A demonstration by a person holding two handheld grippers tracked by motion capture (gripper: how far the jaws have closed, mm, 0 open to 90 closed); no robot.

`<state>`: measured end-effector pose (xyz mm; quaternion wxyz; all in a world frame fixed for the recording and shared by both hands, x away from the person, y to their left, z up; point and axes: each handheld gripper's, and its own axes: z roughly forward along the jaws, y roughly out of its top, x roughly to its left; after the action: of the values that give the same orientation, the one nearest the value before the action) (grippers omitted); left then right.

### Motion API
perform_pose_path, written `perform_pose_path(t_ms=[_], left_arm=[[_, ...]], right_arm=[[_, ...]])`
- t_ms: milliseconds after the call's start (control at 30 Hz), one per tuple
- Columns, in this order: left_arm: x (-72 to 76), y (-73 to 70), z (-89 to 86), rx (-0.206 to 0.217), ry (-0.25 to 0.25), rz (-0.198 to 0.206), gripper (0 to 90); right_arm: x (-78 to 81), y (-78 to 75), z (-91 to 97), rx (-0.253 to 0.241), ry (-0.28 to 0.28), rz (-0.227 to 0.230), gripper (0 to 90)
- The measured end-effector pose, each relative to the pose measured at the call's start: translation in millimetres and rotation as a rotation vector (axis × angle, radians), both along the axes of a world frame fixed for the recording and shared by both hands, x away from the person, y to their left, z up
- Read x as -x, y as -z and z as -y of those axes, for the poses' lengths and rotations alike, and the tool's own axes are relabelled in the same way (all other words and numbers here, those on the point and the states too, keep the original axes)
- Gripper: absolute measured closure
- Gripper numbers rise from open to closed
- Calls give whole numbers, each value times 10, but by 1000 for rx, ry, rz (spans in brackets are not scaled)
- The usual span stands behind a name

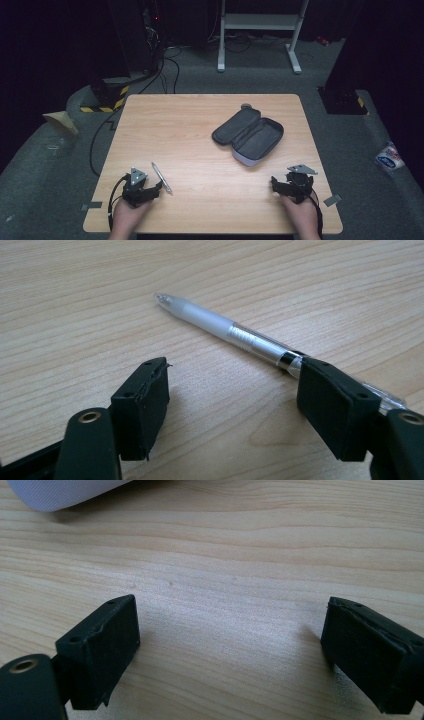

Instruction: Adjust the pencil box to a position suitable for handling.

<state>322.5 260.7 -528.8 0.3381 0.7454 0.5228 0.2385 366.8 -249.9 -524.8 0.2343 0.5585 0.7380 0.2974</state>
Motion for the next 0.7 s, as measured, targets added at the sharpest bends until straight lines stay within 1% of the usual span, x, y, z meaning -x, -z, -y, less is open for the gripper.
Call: perform_pose_path(t_ms=[133, 200, 567, 633, 700], left_arm=[[-10, 0, 0, -1, 6, -2, 284], [-33, -2, -1, -4, 17, -2, 280], [-36, -1, 0, -2, 20, -2, 280], [-36, -1, 0, -2, 20, -2, 280], [-36, -1, 0, -2, 20, -2, 280]], right_arm=[[0, 0, 0, 0, 0, 0, 84], [0, 1, 0, 0, 1, 0, 84], [3, 1, 1, 0, -2, 1, 89], [13, -1, 0, -3, 0, 2, 105], [25, -5, 6, -2, -10, 12, 143]])
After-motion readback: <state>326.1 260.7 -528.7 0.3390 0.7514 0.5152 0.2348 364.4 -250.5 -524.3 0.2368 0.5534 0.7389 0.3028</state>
